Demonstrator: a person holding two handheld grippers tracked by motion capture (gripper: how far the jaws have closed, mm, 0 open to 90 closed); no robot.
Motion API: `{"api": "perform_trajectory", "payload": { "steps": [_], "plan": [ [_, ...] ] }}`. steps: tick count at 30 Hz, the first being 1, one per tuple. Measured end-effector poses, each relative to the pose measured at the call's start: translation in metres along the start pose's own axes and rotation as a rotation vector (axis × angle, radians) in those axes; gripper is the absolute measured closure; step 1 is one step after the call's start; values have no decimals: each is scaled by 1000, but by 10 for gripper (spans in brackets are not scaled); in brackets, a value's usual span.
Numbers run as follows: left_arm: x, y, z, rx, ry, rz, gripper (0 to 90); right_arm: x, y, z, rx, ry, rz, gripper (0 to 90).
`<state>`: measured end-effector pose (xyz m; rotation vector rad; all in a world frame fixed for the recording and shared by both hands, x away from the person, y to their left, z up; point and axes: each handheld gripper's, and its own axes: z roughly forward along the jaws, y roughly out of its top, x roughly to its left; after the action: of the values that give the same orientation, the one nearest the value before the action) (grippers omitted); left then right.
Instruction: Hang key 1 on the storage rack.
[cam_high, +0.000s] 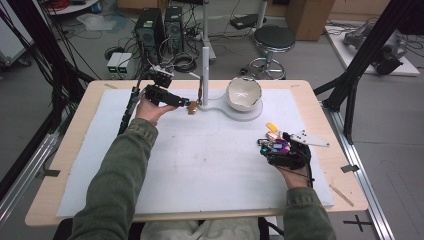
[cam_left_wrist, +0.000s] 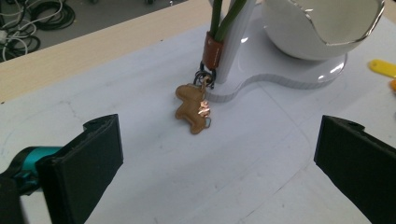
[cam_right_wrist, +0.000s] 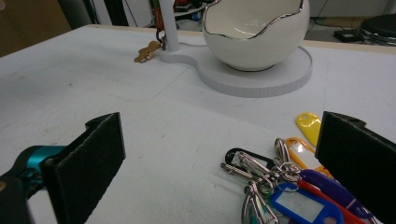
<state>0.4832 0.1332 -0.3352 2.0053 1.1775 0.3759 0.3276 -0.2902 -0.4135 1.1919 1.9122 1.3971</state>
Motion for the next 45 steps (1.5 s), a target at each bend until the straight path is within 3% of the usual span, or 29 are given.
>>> {"api": "perform_trajectory", "payload": {
  "steps": [11, 22, 35, 45],
  "plan": [
    [9, -20, -10, -12, 27, -46, 16, 0, 0, 0, -1, 2, 0, 7],
    [23, -37, -21, -16, 48, -65, 16, 1, 0, 0, 4, -2, -2, 7],
    [22, -53, -36, -22, 73, -36, 16, 0, 0, 0, 1, -9, -4, 7],
    [29, -74, -47, -42, 90, -52, 16, 0, 0, 1, 2, -15, -2, 7]
  ]
}}
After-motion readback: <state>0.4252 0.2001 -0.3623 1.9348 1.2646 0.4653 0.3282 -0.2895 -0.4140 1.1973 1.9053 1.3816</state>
